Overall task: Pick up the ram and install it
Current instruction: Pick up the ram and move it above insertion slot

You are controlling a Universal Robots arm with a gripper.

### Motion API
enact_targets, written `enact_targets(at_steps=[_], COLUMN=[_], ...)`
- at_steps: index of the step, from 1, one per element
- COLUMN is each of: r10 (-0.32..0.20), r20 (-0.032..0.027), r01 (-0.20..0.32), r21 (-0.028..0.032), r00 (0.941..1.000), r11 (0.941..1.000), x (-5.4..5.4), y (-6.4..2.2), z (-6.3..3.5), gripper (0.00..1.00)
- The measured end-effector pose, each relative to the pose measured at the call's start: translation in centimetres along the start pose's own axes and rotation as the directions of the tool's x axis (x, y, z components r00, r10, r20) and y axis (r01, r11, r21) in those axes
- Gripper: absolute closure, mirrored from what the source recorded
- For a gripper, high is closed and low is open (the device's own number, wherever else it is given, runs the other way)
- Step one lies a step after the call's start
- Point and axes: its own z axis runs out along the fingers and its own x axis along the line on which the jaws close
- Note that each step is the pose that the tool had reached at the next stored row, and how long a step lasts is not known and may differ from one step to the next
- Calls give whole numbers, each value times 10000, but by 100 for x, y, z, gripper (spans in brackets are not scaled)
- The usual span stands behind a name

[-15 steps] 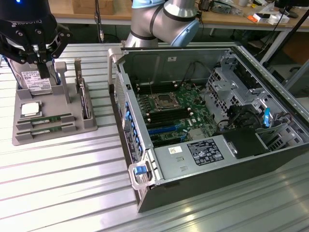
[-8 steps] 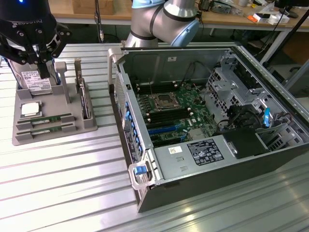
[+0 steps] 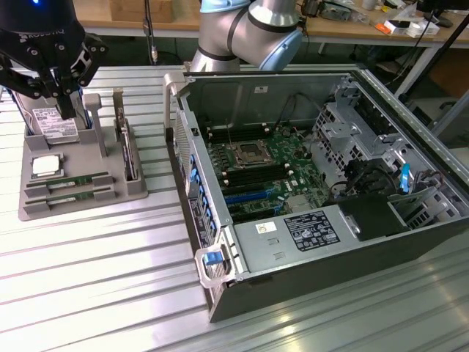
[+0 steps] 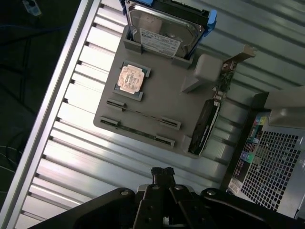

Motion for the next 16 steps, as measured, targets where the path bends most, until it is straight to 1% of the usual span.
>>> enact_targets(at_steps=[5, 9, 12, 16], r10=[-384, -595, -878, -1113], r20=[-17, -26, -39, -49], r01=[384, 595, 878, 1113], r21=[-8, -13, -19, -25], r00=[9993, 9982, 9961, 9938], r11=[9993, 9982, 9961, 9938], x=[0, 0, 0, 0], y=[0, 0, 0, 0], z=[0, 0, 0, 0], gripper=[90, 90, 90, 90])
